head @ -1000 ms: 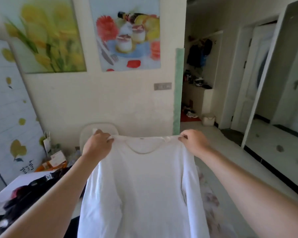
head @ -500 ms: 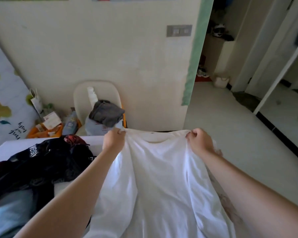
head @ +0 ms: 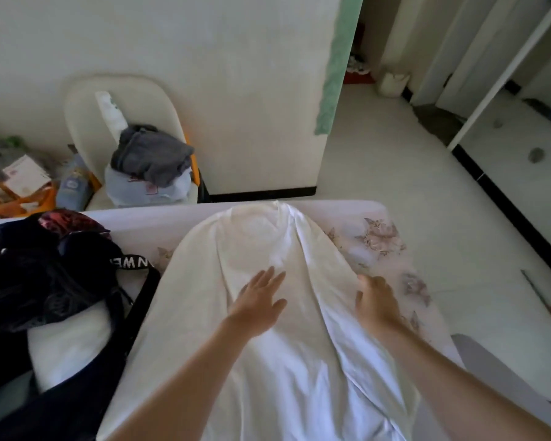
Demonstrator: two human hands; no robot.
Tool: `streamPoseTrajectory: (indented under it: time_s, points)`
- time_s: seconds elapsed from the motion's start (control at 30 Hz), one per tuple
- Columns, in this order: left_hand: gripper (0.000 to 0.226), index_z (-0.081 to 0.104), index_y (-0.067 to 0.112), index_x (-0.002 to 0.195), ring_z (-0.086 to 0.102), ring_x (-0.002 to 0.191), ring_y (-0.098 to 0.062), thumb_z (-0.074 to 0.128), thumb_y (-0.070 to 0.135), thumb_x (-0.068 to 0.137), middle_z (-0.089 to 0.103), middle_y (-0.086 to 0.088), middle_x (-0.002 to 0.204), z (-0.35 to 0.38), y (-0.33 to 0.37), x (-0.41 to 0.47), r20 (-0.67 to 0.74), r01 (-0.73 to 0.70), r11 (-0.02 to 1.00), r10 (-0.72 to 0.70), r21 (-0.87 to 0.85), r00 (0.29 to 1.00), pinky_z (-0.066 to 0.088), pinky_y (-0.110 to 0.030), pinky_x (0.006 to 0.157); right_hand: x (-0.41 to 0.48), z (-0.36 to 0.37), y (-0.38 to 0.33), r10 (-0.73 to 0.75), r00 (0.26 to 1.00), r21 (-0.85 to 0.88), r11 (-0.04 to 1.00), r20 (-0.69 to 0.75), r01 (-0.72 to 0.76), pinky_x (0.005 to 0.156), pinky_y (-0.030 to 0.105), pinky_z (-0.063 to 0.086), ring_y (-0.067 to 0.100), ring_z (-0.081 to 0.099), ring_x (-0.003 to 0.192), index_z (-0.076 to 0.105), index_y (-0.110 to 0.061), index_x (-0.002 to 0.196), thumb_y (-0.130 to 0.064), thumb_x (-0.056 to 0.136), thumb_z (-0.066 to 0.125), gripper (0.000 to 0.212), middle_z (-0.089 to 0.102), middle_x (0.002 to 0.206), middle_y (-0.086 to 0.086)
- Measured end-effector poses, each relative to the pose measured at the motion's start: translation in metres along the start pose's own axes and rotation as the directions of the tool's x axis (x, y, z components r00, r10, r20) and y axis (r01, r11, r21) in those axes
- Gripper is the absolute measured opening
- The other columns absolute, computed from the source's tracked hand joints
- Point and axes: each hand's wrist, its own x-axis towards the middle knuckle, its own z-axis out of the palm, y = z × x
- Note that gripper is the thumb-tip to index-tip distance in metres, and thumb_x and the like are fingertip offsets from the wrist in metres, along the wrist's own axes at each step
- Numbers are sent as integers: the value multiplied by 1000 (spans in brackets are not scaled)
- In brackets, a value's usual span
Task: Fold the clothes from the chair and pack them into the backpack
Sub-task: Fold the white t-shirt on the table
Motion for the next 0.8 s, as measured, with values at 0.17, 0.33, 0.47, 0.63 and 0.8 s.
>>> streamPoseTrajectory:
  time_s: [0.17, 0.33, 0.47, 0.63, 0.8]
  points:
    - [72, -4, 37, 155, -22, 149, -27, 34, 58, 98, -26, 3, 161, 51, 22, 10, 207, 123, 957, -180, 263, 962, -3, -57, 117, -17, 14, 42, 163, 974, -138, 980, 159, -141, 91, 38, 50, 29, 60, 104, 60, -23, 112, -47, 89, 56, 34, 59, 115, 7]
    - [66, 11, 27, 156, -6, 151, -30, 39, 47, 99, -7, -6, 165, 60, 43, 13, -2, 131, 954, -135, 269, 991, 1, -48, 121, -21, 19, 47, 230, 973, -39, 972, -16, -230, 91, 40, 44, 30, 50, 112, 54, -14, 119, -36, 96, 55, 32, 50, 121, 11]
    - [62, 22, 24, 153, 8, 151, -24, 46, 37, 98, 8, -2, 165, 70, 58, 14, -87, -71, 979, 89, 190, 992, 12, -39, 121, -14, 17, 52, 278, 959, 6, 960, 50, -278, 81, 34, 45, 29, 62, 101, 63, -15, 115, -38, 94, 58, 32, 67, 110, 9]
    - [56, 33, 24, 146, 26, 143, -20, 51, 33, 94, 30, 0, 154, 75, 77, 25, -245, -162, 977, 192, 136, 950, 27, -35, 114, 5, -15, 47, 191, 951, 219, 966, -243, -138, 69, 39, 37, 40, 62, 98, 53, -6, 114, -27, 104, 45, 25, 66, 104, 21]
    - [59, 27, 27, 147, 19, 144, -22, 49, 42, 94, 25, 1, 153, 77, 80, 38, -114, -155, 970, 178, 185, 977, 23, -39, 115, 41, -61, 54, -126, 791, -237, 971, -599, -25, 62, 39, 45, 37, 60, 78, 50, -12, 124, -10, 79, 69, 49, 59, 96, 18]
